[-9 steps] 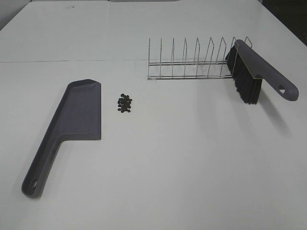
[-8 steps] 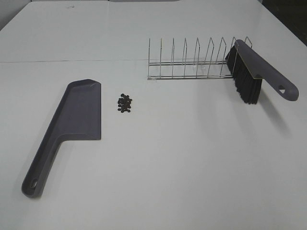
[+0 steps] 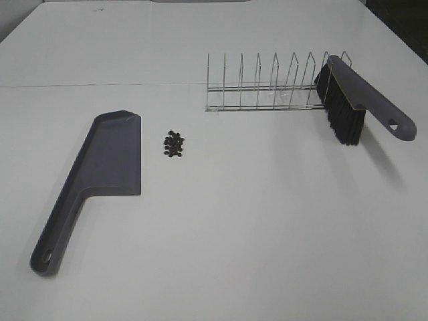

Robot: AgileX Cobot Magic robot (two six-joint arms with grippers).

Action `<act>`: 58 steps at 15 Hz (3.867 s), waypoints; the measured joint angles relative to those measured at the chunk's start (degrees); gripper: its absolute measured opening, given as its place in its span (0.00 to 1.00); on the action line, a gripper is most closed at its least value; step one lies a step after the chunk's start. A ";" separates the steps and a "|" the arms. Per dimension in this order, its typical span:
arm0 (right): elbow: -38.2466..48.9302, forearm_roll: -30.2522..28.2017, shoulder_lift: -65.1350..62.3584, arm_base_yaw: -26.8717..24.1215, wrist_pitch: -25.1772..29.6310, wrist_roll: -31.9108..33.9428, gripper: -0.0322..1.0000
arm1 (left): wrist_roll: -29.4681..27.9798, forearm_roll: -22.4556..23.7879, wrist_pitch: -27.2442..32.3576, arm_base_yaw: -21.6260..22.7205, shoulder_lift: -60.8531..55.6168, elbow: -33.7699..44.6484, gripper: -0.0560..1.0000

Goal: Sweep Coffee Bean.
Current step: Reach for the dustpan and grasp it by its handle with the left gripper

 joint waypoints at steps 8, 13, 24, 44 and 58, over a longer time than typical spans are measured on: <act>0.00 0.00 0.00 0.00 0.00 0.00 0.68 | 0.00 0.00 0.00 0.00 0.00 0.00 0.63; 0.00 0.00 0.00 0.00 0.00 0.00 0.68 | 0.00 0.00 0.00 0.00 0.00 0.00 0.63; 0.00 0.00 0.00 0.00 0.00 0.00 0.68 | 0.00 0.00 0.00 0.00 0.00 0.00 0.63; 0.00 0.00 0.00 0.00 0.00 0.00 0.68 | 0.06 0.00 0.00 0.00 0.00 0.00 0.63; 0.00 0.00 0.00 0.00 0.00 0.00 0.68 | 0.11 -0.57 -3.09 0.00 4.70 -4.24 0.63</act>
